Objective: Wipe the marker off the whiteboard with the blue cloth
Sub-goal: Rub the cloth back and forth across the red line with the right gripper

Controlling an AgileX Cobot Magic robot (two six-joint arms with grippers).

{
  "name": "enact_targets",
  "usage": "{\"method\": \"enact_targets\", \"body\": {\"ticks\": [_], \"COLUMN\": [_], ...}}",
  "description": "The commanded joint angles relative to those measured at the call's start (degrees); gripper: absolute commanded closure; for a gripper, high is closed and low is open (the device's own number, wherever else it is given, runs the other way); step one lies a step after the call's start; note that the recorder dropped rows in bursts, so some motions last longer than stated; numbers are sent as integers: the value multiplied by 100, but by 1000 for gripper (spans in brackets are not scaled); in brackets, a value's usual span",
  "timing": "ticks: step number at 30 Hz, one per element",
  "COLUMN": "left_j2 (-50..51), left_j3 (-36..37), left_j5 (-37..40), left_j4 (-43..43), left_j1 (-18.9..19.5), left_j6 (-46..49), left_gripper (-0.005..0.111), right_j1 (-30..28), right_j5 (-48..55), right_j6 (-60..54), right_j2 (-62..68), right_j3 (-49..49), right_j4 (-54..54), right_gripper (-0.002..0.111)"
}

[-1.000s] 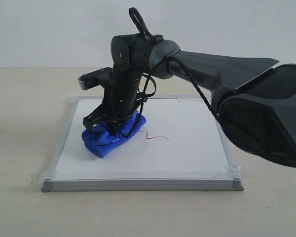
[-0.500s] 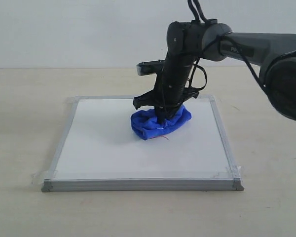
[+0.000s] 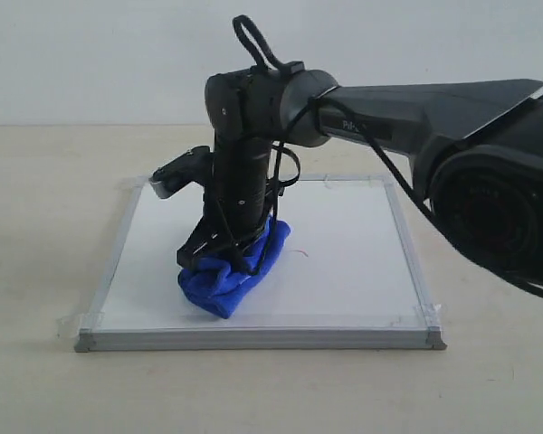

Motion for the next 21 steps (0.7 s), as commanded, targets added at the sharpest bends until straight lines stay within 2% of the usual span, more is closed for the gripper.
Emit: {"method": "enact_targets", "body": {"ticks": [1,5,10,14,16,19,21], "left_j2": [-20,-20,-20,-20,-20,-20,-20], "left_j3": [17,17,17,17,17,17,17], "left_j5": [-43,-43,-43,-43,-43,-43,-43], "left_j4": [7,7,7,7,7,7,7], "left_j1": [16,16,16,16,16,16,16], "left_j6": [9,9,9,9,9,9,9], "left_gripper": [102,102,102,102,102,102,102], "right_j1": [1,-523,-1916,-2677,-2660,-2236,-1948], "right_j5": [430,430,430,430,430,-73,-348], "right_j6": [511,915,1201,1344,1287,692,581], "right_j2": [410,410,-4,-325,-448,-458,-458], "right_j3": [276,301,1547,1803,1803,1803,1803], "right_j4": [-109,-367,-392,-169,315,1427,1624], "right_gripper": [108,108,108,108,108,108,108]}}
